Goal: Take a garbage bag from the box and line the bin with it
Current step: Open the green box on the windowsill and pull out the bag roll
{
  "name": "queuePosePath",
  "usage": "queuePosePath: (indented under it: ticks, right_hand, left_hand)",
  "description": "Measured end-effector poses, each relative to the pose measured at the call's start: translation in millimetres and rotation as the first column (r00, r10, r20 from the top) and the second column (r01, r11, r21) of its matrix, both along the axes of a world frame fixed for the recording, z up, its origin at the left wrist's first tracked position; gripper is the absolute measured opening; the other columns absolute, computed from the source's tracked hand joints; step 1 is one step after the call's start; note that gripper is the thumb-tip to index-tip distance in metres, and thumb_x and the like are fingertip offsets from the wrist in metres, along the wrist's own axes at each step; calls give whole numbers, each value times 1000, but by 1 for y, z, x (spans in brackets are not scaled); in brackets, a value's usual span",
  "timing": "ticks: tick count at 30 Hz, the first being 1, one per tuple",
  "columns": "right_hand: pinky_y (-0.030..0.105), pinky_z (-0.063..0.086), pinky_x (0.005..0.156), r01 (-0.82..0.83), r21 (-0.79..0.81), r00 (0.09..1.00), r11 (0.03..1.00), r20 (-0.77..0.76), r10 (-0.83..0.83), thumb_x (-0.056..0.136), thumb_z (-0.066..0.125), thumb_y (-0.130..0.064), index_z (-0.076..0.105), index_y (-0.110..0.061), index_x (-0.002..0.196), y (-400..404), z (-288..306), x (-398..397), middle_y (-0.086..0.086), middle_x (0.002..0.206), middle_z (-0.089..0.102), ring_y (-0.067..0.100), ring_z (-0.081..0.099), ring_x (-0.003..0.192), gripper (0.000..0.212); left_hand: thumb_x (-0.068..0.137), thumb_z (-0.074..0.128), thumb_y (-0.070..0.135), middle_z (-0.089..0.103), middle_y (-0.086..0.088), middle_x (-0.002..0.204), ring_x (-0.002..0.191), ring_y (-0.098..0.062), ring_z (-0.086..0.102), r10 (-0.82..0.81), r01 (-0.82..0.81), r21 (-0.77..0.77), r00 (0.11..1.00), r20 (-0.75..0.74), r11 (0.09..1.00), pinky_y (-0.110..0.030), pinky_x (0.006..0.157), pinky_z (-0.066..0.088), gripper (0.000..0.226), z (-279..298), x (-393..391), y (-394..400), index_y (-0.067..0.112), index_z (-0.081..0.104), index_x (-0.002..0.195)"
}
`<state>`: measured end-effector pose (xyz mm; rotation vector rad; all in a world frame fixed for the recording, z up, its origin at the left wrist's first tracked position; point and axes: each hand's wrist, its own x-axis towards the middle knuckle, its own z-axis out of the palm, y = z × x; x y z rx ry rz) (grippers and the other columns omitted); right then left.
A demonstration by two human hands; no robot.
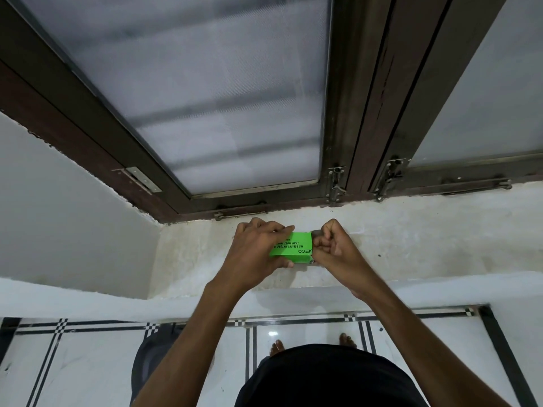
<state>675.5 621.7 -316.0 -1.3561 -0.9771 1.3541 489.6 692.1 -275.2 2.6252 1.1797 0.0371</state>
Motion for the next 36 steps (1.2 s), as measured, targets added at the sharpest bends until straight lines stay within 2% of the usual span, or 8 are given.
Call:
queuePosePath:
  ticks: [4, 7, 11, 15, 18, 24, 29, 36]
  right_hand:
    - [22, 52, 62, 6, 1, 1000, 1000, 20, -6, 86, 45, 13, 28, -18, 81, -2, -5, -1, 15, 85, 45, 24, 61, 99, 35]
    - [20, 49, 60, 11, -11, 998, 1000, 57, -10, 87, 46, 13, 28, -16, 82, -3, -2, 2, 15, 78, 47, 16, 62, 87, 34]
    - [28, 29, 57, 85, 13, 990, 996, 113, -86, 83, 45, 17, 30, -17, 82, -13, 2, 28, 9, 74, 36, 17, 32, 67, 37]
    - [20, 34, 55, 106, 30, 964, 994, 242, -110, 85, 52, 14, 38, -2, 86, -20, 8, 57, 12, 72, 43, 15, 37, 60, 22]
    - [24, 48, 71, -64, 46, 939, 997, 341, 45, 86, 64, -1, 56, -11, 91, -16, 10, 39, 2, 89, 62, 15, 59, 79, 14]
    - [5, 40, 79, -234, 126, 837, 964, 530, 134, 83, 75, -17, 57, -20, 130, 11, -4, -12, -7, 126, 55, 7, 54, 109, 50]
    - [25, 46, 81, -291, 41, 746, 956, 636, 200, 74, 83, -24, 60, -22, 128, 21, -10, -13, -4, 118, 65, 14, 56, 103, 59]
    - [29, 47, 85, -140, 48, 700, 989, 711, 64, 70, 85, -33, 64, -28, 117, -5, -5, 18, -16, 107, 63, 10, 53, 101, 51]
  left_hand:
    - [82, 70, 51, 53, 7, 143, 125, -23, 41, -23, 23, 19, 999, -33, 1000, -35, 94, 27, 75, 2, -1, 0, 30, 41, 149]
    - [81, 72, 49, 56, 5, 140, 123, -26, 45, -38, 38, 39, 999, -11, 999, -37, 93, 29, 75, 3, -3, 1, 28, 45, 147]
    - [74, 79, 45, 64, 2, 131, 118, -30, 52, 5, -5, 73, 1000, -9, 997, -41, 94, 34, 72, 1, -21, 12, 25, 56, 139]
    - [70, 85, 36, 67, 1, 125, 112, -32, 55, 126, -127, 33, 991, 54, 991, -40, 88, 37, 67, -11, -49, 22, 24, 62, 131]
    - [73, 84, 34, 65, 1, 129, 114, -31, 52, 144, -145, 2, 984, 104, 989, -39, 88, 34, 65, -15, -50, 20, 24, 61, 134]
    - [74, 82, 35, 65, 1, 130, 114, -29, 52, 107, -107, -8, 985, 136, 994, -38, 87, 34, 65, -21, -40, 11, 24, 60, 134]
    - [74, 82, 35, 64, 3, 130, 113, -27, 53, 118, -114, -32, 981, 152, 993, -38, 88, 36, 64, -28, -46, 7, 26, 59, 133]
    - [66, 88, 29, 69, 1, 122, 107, -30, 59, 201, -202, -10, 965, 168, 979, -40, 87, 42, 67, -30, -81, 21, 25, 63, 128]
